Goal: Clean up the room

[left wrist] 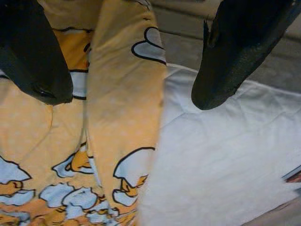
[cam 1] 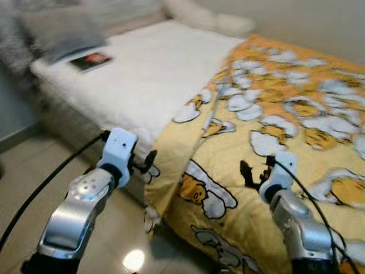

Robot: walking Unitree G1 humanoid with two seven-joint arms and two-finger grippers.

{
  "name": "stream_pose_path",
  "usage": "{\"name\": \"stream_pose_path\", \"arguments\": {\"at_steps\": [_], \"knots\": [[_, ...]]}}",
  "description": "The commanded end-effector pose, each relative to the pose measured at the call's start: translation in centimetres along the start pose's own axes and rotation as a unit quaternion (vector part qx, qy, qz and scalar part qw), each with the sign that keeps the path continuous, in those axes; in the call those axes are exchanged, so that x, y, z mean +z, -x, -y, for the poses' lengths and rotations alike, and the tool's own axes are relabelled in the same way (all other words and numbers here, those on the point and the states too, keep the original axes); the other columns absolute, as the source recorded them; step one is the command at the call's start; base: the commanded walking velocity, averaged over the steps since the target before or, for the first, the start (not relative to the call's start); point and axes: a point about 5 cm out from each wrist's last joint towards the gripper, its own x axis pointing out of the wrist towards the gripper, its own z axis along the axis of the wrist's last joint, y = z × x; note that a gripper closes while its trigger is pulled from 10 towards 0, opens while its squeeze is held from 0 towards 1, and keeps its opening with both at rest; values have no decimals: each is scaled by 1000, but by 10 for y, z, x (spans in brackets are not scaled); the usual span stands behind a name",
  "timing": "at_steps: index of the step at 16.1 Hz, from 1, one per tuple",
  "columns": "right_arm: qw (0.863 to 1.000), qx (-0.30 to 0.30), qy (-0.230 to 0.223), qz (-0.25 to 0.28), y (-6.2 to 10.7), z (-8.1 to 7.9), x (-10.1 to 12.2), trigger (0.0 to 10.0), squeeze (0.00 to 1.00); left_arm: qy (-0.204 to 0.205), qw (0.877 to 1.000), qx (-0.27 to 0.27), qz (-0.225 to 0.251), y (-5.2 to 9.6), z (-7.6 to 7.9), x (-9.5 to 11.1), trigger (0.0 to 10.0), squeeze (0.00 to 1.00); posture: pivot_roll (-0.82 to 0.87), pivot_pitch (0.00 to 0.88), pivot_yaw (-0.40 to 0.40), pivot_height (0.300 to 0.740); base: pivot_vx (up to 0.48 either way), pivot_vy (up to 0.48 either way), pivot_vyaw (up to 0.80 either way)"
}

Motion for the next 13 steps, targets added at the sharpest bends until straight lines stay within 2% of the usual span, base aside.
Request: {"name": "stream_pose_path", "arguments": {"at_steps": [1,5,13], "knots": [[1000,5,3,4,-1,-3,2,10000,1000,-4,1000,2,3,-1,-1,3,10000,0,-57,0,-61,740,0,412,-663],[1000,5,4,0,-1,-2,-1,10000,1000,-5,1000,0,-2,-1,0,2,10000,0,-58,0,-63,740,0,407,-667],[1000,11,5,8,5,-13,8,10000,1000,-11,1000,-1,-3,-1,-1,2,10000,0,-56,0,-63,740,0,403,-666]]}}
